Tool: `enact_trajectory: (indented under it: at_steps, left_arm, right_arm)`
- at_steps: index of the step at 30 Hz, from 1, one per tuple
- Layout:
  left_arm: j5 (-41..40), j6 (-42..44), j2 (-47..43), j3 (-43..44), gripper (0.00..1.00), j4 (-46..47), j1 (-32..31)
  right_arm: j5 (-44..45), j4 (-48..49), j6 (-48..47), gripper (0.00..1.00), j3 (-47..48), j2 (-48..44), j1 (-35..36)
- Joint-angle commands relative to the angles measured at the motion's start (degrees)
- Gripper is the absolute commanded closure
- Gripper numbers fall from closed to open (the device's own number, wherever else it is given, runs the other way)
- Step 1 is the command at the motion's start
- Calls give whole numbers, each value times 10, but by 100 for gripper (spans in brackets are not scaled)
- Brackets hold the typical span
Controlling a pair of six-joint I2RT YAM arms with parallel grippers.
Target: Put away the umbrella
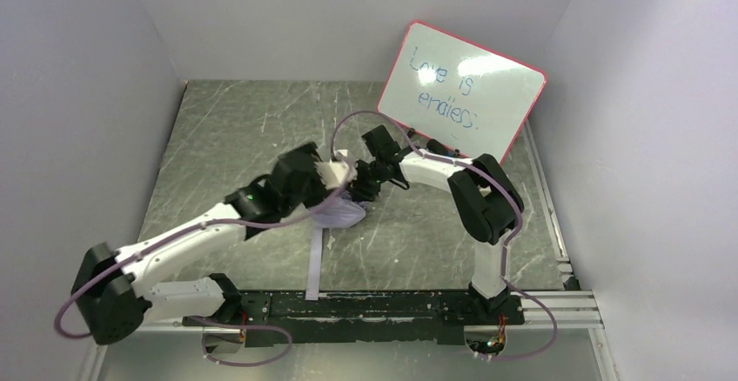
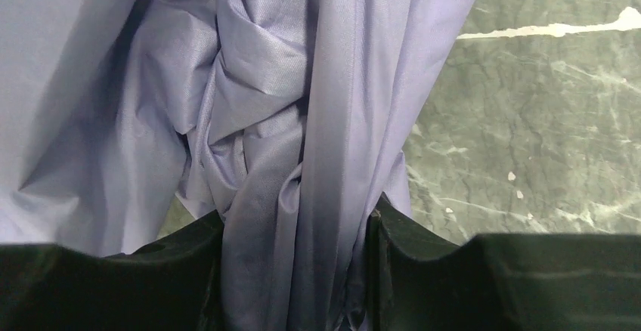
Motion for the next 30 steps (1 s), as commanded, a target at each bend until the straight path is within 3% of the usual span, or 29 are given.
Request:
enact_trajectory:
  at_steps: [1,6,18,25,30]
  left_arm:
    - [51,-56,-74,48,9,-72,61]
    - [30,-70,-124,14,5,-73,86]
    - [121,-137,-80,33,3,-66,180]
    - [352,-162,30,93,3,-69,383]
    - [535,-97,166,205,3,-170,429]
  right_arm:
    - [107,7,-23,100,-36,15,-8]
    - [115,46,-18,100,-61,4,-6]
    - [224,168,-52,100,-174,-45,59]
    - [291,228,-58,100,-225,-60,104]
    - [331,276,-61,100,-263,-73,133]
